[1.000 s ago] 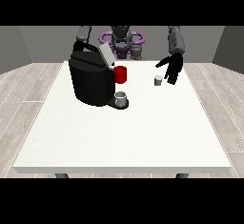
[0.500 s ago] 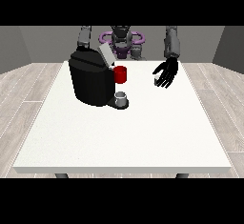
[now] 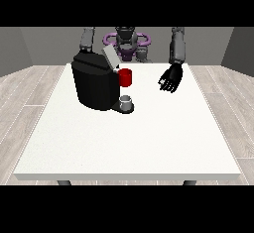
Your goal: Insert the coffee pod into the coffee machine and close the lid
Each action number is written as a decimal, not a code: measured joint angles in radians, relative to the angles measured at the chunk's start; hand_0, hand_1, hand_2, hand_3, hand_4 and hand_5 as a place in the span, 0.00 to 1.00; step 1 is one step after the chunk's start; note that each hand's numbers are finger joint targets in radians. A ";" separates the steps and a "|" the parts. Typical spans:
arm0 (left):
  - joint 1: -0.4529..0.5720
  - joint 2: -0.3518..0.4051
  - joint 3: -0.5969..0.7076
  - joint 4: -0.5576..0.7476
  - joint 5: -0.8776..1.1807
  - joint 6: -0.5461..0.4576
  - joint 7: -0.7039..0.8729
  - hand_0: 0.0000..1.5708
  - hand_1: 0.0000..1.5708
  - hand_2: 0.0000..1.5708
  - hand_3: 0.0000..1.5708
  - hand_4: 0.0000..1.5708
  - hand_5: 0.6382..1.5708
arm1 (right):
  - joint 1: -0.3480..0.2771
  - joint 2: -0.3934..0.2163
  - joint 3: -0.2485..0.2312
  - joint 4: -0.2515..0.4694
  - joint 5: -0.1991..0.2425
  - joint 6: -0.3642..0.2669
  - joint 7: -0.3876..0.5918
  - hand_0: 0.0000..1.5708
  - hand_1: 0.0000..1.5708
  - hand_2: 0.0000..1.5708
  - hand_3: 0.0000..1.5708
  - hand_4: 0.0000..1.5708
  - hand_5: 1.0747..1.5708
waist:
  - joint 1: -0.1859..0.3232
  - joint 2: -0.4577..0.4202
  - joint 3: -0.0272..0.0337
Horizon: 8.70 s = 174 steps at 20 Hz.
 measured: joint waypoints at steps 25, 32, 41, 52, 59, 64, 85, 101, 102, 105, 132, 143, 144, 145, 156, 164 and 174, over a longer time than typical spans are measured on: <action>-0.157 -0.096 0.032 0.074 -0.037 -0.223 -0.042 0.89 0.89 0.89 0.85 0.34 1.00 | 0.006 -0.030 -0.069 0.225 0.037 -0.053 -0.013 0.00 0.00 0.00 0.00 0.00 1.00 | 0.063 -0.159 -0.0005; -0.249 -0.099 0.057 0.031 -0.018 -0.341 0.004 0.89 0.89 0.89 0.85 0.38 1.00 | 0.002 -0.031 -0.066 0.248 0.035 -0.040 -0.035 0.00 0.00 0.00 0.00 0.00 1.00 | 0.045 -0.188 -0.0007; -0.417 -0.115 0.132 0.031 0.018 -0.416 0.117 0.78 0.78 0.81 0.82 0.32 1.00 | -0.039 -0.006 -0.047 0.209 0.023 -0.024 -0.043 0.00 0.00 0.00 0.00 0.00 1.00 | -0.023 -0.171 -0.0006; -0.612 -0.023 0.231 0.095 0.043 -0.441 0.180 0.79 0.79 0.83 0.80 0.31 1.00 | -0.110 -0.010 -0.028 0.105 0.032 -0.027 -0.003 0.00 0.00 0.00 0.00 0.17 1.00 | -0.134 -0.067 -0.0010; -0.686 0.015 0.248 0.121 0.039 -0.448 0.167 0.78 0.78 0.82 0.79 0.31 1.00 | -0.169 -0.036 -0.068 0.085 0.014 -0.028 0.016 0.00 0.00 0.00 0.00 0.00 1.00 | -0.153 0.004 -0.0008; -0.712 0.012 0.242 0.140 0.027 -0.442 0.169 0.75 0.75 0.79 0.77 0.30 1.00 | -0.186 -0.037 -0.072 0.084 0.017 -0.033 0.022 0.00 0.00 0.00 0.00 0.00 1.00 | -0.161 0.032 -0.0008; -0.735 -0.008 0.236 0.189 0.008 -0.416 0.127 0.78 0.78 0.80 0.77 0.24 1.00 | -0.192 -0.056 -0.100 0.104 0.008 -0.034 0.008 0.00 0.00 0.00 0.00 0.00 1.00 | -0.154 0.062 -0.0007; -0.760 0.024 0.205 0.197 -0.061 -0.339 0.085 0.75 0.75 0.76 0.68 0.00 1.00 | -0.221 -0.053 -0.097 0.094 0.020 -0.054 0.024 0.00 0.00 0.00 0.00 0.00 1.00 | -0.162 0.093 -0.0008; -0.754 0.024 0.198 0.194 -0.068 -0.328 0.076 0.74 0.74 0.76 0.68 0.00 1.00 | -0.220 -0.054 -0.102 0.094 0.014 -0.051 0.019 0.00 0.00 0.00 0.00 0.00 1.00 | -0.163 0.095 -0.0006; -0.757 0.036 0.188 0.200 -0.089 -0.320 0.071 0.72 0.72 0.73 0.64 0.00 1.00 | -0.214 -0.050 -0.096 0.089 0.014 -0.048 0.013 0.00 0.00 0.00 0.00 0.00 1.00 | -0.174 0.101 -0.0008; -0.800 0.092 0.197 0.197 -0.137 -0.220 -0.066 0.00 0.00 0.44 0.35 0.00 1.00 | -0.257 -0.059 -0.092 0.078 0.039 -0.065 0.038 0.00 0.00 0.00 0.00 0.11 1.00 | -0.185 0.168 0.0026; -0.789 0.090 0.193 0.207 -0.166 -0.188 -0.067 0.00 0.00 0.23 0.16 0.00 1.00 | -0.239 -0.055 -0.092 0.080 0.043 -0.071 0.042 0.00 0.00 0.00 0.00 0.10 1.00 | -0.174 0.146 0.0046; -0.792 0.089 0.193 0.209 -0.167 -0.194 -0.064 0.00 0.00 0.21 0.14 0.00 1.00 | -0.236 -0.051 -0.092 0.083 0.045 -0.077 0.037 0.00 0.00 0.00 0.00 0.08 1.00 | -0.171 0.142 0.0040; -0.790 0.091 0.195 0.213 -0.166 -0.200 -0.063 0.00 0.00 0.19 0.13 0.00 1.00 | -0.231 -0.057 -0.097 0.086 0.039 -0.069 0.036 0.00 0.00 0.00 0.00 0.09 1.00 | -0.170 0.136 0.0037; -0.616 -0.035 0.189 0.187 -0.124 -0.243 -0.042 0.00 0.00 0.08 0.00 0.00 1.00 | -0.090 -0.062 -0.147 0.195 0.000 -0.055 -0.020 0.00 0.00 0.00 0.00 0.00 1.00 | -0.025 -0.071 -0.0004; -0.406 -0.259 0.416 0.191 0.182 -0.238 -0.101 0.00 0.00 0.00 0.00 0.04 1.00 | 0.049 -0.065 -0.168 0.221 -0.012 -0.056 -0.050 0.00 0.00 0.00 0.00 0.00 1.00 | 0.101 -0.259 -0.0036; -0.109 -0.390 0.491 0.212 0.324 -0.289 -0.129 0.00 0.00 0.00 0.00 0.25 1.00 | 0.090 -0.057 -0.135 0.124 -0.067 0.039 -0.011 0.00 0.00 0.00 0.00 0.00 1.00 | 0.218 -0.504 -0.0016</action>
